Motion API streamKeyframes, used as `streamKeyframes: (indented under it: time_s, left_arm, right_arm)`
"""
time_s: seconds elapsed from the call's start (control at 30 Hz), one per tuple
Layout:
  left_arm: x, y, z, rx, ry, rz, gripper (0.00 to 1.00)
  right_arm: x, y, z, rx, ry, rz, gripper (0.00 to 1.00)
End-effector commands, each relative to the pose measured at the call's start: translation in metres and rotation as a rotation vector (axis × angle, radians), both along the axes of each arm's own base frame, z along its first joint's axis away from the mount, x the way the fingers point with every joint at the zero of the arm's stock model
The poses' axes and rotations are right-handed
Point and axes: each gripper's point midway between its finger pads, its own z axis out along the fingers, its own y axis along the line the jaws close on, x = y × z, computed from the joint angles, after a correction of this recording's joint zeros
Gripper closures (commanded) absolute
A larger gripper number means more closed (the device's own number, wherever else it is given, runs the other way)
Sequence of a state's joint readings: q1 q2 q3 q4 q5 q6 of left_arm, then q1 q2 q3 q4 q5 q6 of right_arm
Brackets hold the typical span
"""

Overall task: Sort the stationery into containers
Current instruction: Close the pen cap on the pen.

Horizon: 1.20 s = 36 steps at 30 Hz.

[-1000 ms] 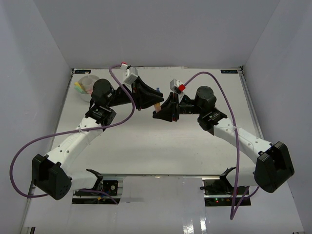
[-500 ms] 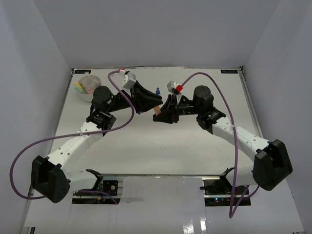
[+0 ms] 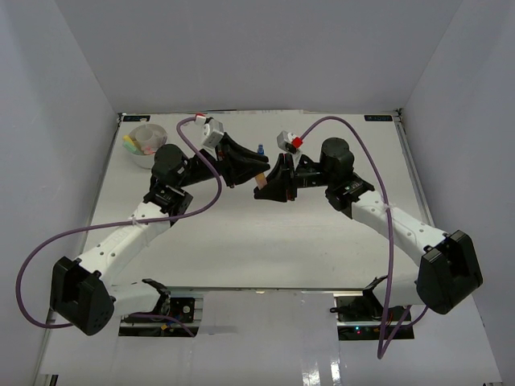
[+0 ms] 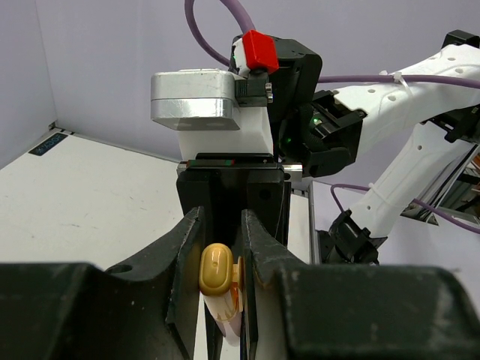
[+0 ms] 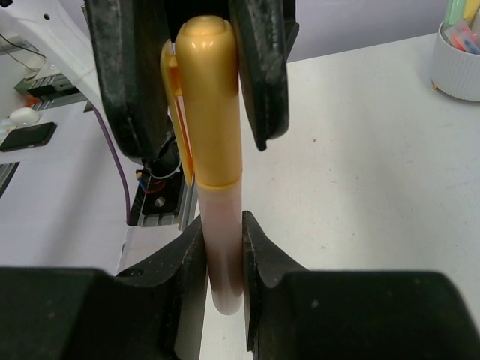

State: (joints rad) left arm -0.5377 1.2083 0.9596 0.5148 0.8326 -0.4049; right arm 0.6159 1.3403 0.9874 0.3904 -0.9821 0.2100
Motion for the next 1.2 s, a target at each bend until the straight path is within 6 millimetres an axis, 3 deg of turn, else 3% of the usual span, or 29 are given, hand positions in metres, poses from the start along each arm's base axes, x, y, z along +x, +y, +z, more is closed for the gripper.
streamKeyframes:
  time_s: [0.0, 0.37, 0.57, 0.87, 1.0, 1.17]
  left_arm:
    - [-0.041, -0.016, -0.094, 0.219, 0.293, -0.219, 0.99]
    - [-0.041, -0.018, -0.118, 0.290, 0.381, -0.239, 1.00]
    - [-0.046, -0.021, -0.123, 0.302, 0.410, -0.277, 1.00]
    - [-0.045, -0.020, -0.131, 0.356, 0.422, -0.263, 1.00]
    - [-0.037, -0.020, -0.117, 0.339, 0.379, -0.221, 1.00]
    - [-0.028, -0.022, -0.091, 0.308, 0.283, -0.183, 1.00]
  right_arm:
    - [0.019, -0.008, 0.124, 0.266, -0.307, -0.112, 0.92]
    - [0.020, -0.016, 0.148, 0.293, -0.367, -0.111, 0.92]
    - [0.019, -0.018, 0.168, 0.322, -0.420, -0.103, 0.92]
    - [0.016, -0.020, 0.184, 0.341, -0.467, -0.083, 0.92]
    - [0.011, -0.022, 0.174, 0.333, -0.460, -0.067, 0.92]
    - [0.010, -0.021, 0.139, 0.289, -0.399, -0.050, 0.92]
